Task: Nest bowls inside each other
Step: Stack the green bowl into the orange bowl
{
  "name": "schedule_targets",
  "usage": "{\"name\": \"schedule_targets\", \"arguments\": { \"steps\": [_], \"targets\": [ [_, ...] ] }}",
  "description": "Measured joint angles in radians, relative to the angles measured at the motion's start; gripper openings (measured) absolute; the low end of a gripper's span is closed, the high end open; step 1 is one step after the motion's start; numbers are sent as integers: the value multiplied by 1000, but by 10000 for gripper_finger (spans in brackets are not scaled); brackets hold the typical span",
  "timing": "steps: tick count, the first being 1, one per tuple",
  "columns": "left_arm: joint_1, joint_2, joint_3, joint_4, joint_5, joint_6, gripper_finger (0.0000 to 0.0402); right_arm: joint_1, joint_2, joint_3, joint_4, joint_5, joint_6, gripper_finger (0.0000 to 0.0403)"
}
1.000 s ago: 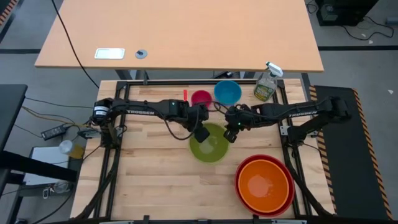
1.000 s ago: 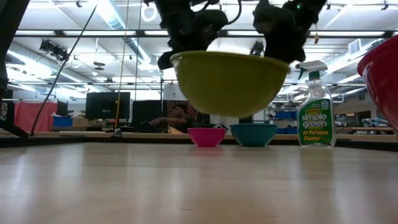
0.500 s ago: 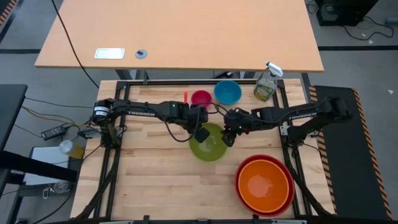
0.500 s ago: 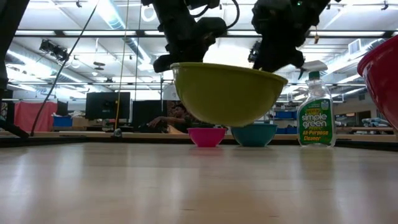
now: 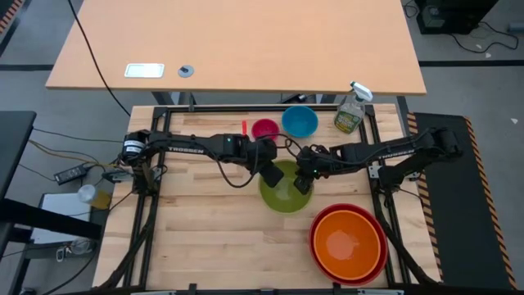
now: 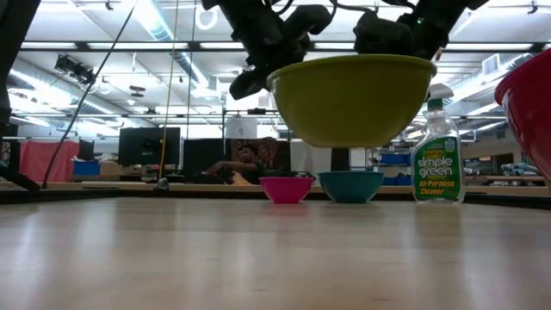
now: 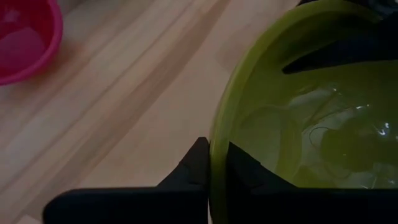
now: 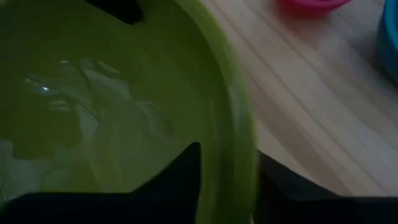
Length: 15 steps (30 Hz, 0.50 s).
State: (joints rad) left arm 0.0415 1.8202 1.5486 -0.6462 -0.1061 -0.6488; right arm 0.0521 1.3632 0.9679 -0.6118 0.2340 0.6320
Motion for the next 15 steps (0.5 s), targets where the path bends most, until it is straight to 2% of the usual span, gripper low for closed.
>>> {"name": "schedule_targets", "arguments": {
  "steps": [4, 5, 10, 15],
  "targets": [
    [-3, -1, 0, 21, 3, 10, 44, -2, 0, 1, -9, 9, 7, 26],
    [-3, -1, -1, 28, 3, 15, 52, -3, 0, 1, -11, 11, 3, 18],
    [-2, -2, 0, 55, 13, 37, 108, -9, 0, 1, -38, 3, -19, 31],
    [0, -3, 0, 54, 11, 37, 182, -11, -6, 1, -67, -43, -48, 16]
  ]
}}
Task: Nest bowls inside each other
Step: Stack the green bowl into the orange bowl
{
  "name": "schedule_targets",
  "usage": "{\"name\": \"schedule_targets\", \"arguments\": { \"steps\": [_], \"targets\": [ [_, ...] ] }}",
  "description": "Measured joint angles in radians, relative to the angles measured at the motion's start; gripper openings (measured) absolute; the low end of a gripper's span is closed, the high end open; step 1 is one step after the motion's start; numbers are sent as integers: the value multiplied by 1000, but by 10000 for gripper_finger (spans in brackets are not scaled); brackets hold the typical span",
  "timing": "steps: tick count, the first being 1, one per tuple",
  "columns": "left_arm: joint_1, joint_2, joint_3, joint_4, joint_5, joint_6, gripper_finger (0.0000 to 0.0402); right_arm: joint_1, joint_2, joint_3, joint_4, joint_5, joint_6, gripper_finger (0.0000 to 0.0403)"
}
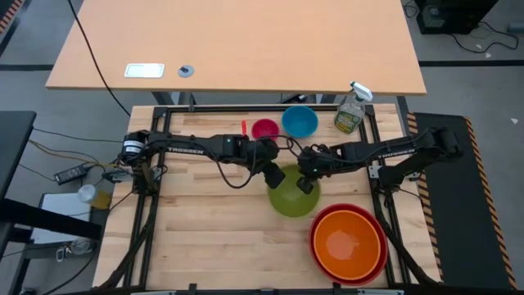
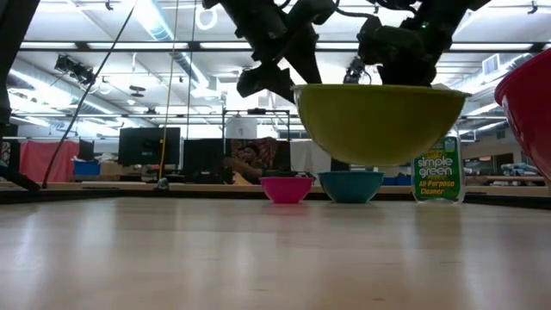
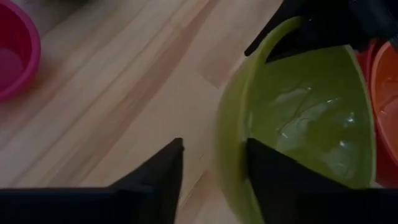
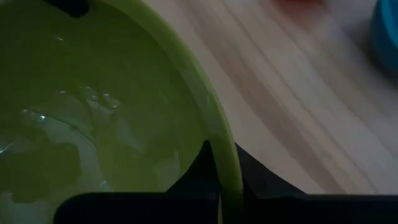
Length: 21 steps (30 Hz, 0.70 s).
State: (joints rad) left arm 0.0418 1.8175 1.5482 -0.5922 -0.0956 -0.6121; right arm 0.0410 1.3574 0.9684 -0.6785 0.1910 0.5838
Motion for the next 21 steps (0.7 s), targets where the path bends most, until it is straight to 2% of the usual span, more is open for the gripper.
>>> {"name": "schedule_targets", "arguments": {
  "steps": [3, 7, 15, 21],
  "targets": [
    [0, -5, 0, 3, 10, 11, 221, -7, -19, 0, -27, -46, -15, 16],
    [-1, -38, 0, 23, 95, 68, 251, -13, -83, 0, -71, -122, -69, 19],
    [-29, -94, 1, 103, 134, 204, 255, 4, -229, 0, -286, -197, -61, 20],
    [-13, -90, 2, 83, 81, 266, 256, 81, -383, 0, -276, -202, -29, 21]
  ]
}}
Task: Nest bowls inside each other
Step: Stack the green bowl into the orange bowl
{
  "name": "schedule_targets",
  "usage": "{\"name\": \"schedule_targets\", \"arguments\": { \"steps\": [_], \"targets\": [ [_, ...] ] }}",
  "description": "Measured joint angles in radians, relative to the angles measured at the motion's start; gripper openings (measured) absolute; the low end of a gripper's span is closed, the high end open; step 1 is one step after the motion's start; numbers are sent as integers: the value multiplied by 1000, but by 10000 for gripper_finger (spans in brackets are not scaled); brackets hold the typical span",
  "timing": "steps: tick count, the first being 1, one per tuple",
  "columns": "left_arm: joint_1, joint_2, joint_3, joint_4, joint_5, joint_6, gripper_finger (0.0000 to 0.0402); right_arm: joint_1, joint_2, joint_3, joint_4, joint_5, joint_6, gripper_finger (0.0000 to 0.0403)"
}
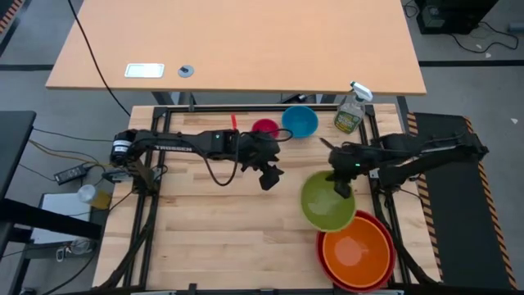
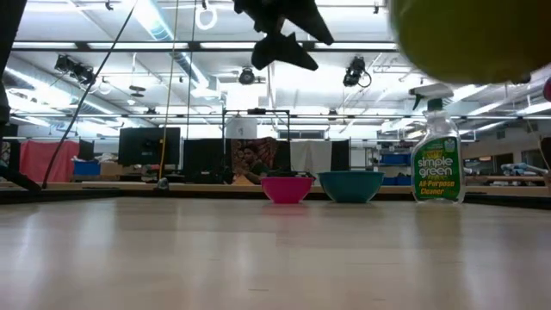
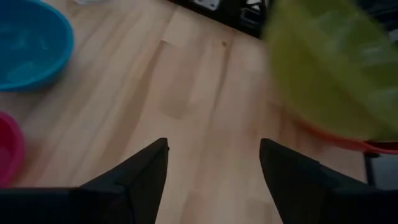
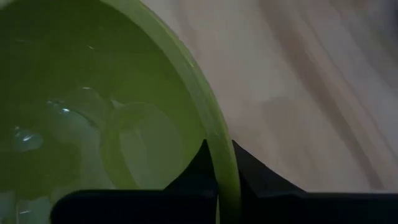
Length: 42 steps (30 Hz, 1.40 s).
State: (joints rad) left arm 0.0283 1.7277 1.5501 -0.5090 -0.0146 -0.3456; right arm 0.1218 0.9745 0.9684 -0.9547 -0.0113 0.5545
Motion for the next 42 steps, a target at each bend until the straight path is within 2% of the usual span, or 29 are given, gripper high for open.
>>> {"name": "schedule_targets", "arguments": {
  "steps": [4, 8, 13, 19, 24, 30, 37, 42],
  "targets": [
    [16, 2, 0, -3, -11, 19, 256, 95, -61, 0, 24, -87, -7, 21],
    [31, 2, 0, -4, -12, 35, 256, 223, -50, 1, -15, -106, -8, 22],
    [33, 6, 0, -4, -43, 53, 256, 369, 52, 1, -31, -88, -23, 22],
    [32, 8, -1, -14, -82, 46, 256, 480, 216, 0, -80, -31, -27, 24],
    [33, 8, -1, -50, -110, 45, 256, 518, 312, 0, -86, -22, 24, 43],
    [32, 8, -1, -103, -137, 40, 256, 531, 328, 0, -59, -32, 119, 88],
    [49, 8, -1, -160, -165, 15, 256, 530, 234, 0, -102, -128, 215, 157],
    [58, 8, -1, -184, -173, 20, 256, 525, 115, 0, -194, -101, 294, 186]
  ]
}}
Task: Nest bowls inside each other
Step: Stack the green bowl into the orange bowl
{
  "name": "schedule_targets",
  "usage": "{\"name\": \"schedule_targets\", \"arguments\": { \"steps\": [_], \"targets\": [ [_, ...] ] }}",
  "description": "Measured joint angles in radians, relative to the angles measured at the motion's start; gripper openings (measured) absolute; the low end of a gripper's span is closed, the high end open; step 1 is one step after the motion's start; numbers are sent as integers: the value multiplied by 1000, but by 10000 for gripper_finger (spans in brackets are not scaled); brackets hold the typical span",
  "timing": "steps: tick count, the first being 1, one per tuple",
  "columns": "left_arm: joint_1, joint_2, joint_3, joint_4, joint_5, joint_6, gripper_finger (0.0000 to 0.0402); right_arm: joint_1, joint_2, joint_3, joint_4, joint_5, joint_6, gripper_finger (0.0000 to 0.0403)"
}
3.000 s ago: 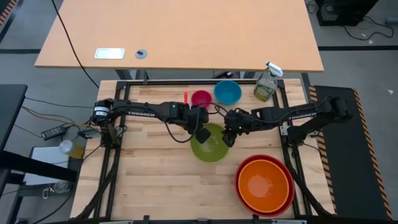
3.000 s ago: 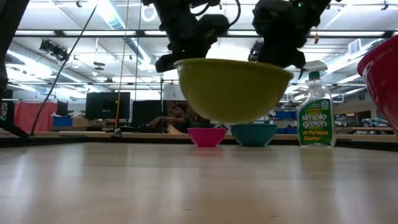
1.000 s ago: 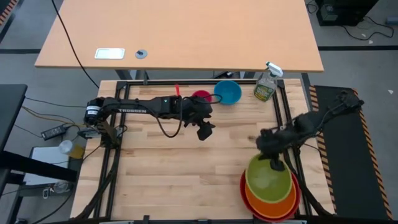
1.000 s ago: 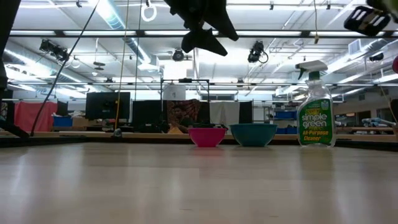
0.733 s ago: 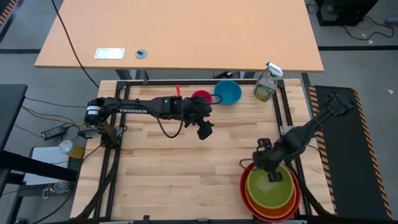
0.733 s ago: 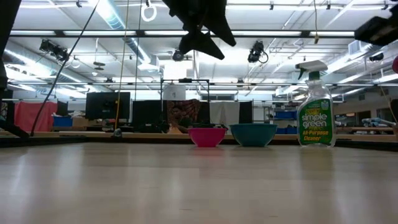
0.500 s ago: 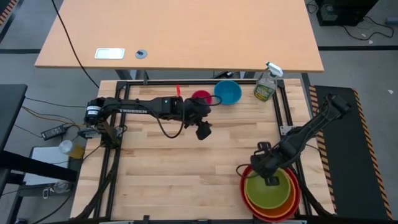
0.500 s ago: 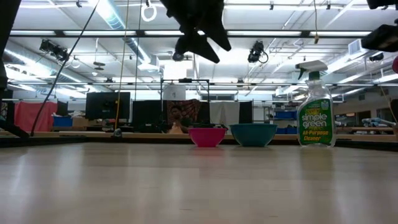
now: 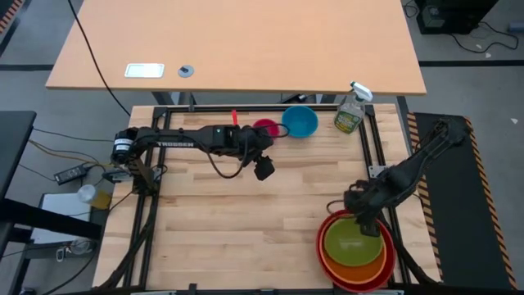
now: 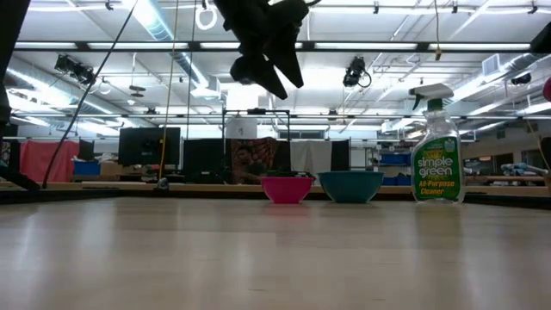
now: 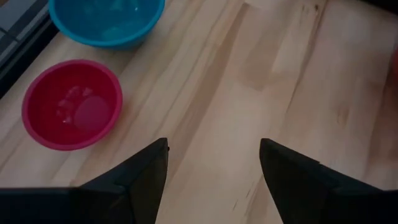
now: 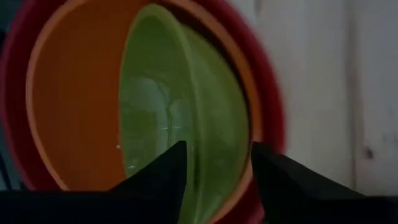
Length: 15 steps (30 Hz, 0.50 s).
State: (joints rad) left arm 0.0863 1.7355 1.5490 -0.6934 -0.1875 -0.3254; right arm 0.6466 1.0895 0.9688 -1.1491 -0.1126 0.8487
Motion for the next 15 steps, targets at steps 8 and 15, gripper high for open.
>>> {"name": "schedule_targets", "arguments": {
  "steps": [8, 15],
  "targets": [
    [33, 0, -28, -12, -31, 26, 256, -7, -102, 0, 3, 72, -74, 188],
    [23, 1, -152, 41, -12, -30, 256, -7, -38, -3, 7, 153, -189, 187]
  ]
}}
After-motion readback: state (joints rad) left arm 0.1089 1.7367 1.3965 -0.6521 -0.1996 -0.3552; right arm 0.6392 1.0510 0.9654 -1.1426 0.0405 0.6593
